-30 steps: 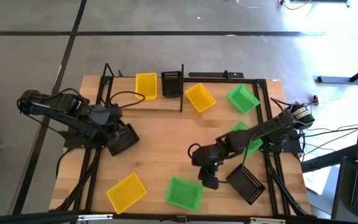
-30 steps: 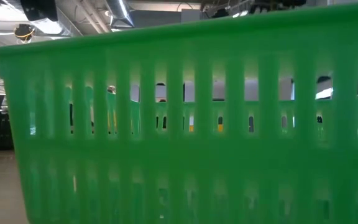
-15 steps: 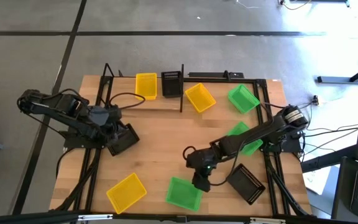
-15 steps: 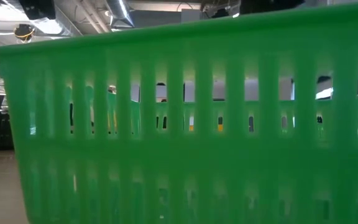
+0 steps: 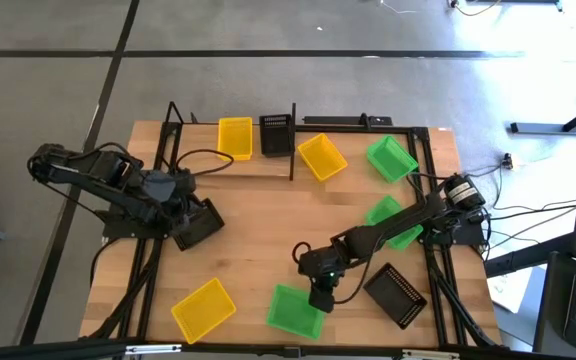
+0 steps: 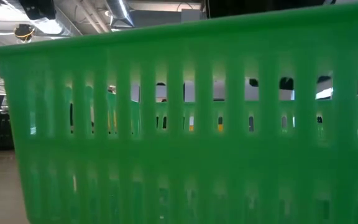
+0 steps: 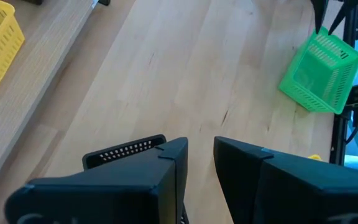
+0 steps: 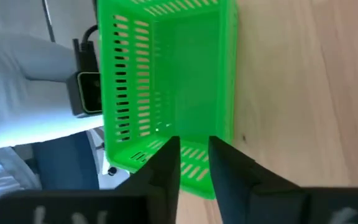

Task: Stack baskets on shelf by color
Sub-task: Put the bottom green basket on the shelf

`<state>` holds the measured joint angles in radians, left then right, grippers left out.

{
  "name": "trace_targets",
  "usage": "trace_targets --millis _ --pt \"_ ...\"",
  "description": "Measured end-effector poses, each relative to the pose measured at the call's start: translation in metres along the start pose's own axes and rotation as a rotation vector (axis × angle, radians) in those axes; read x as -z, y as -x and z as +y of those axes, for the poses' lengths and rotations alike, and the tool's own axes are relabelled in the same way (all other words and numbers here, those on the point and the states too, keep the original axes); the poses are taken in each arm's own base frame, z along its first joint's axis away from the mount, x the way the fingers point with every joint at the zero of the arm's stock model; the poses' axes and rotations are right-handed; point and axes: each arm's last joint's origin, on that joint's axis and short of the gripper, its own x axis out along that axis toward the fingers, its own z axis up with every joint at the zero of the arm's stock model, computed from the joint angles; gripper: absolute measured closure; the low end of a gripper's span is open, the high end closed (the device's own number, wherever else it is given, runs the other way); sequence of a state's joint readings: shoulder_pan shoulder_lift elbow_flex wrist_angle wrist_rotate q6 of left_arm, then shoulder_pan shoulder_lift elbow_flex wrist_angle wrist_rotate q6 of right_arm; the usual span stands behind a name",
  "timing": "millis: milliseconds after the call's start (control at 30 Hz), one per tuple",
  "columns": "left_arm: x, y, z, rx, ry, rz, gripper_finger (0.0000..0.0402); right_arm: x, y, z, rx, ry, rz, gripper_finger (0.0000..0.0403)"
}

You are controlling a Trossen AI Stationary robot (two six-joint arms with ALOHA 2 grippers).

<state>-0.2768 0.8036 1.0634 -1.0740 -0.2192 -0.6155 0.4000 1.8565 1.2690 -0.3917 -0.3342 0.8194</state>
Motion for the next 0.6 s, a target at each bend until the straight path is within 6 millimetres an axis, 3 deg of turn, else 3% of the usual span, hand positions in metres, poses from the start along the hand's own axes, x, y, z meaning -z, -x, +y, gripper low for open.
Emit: trace_targets --millis 200,600 --pt "0.0001 0.0 0.0 -0.001 -0.024 0.001 0.0331 -0.0031 0.0007 -0.0016 0.054 0.013 -0.07 0.0293" --pt "0.0002 -0.0001 0.0002 -0.002 -0.026 0.003 0.0331 -0.0041 -0.0087 -0.0049 0.055 0.011 -0.062 0.0294"
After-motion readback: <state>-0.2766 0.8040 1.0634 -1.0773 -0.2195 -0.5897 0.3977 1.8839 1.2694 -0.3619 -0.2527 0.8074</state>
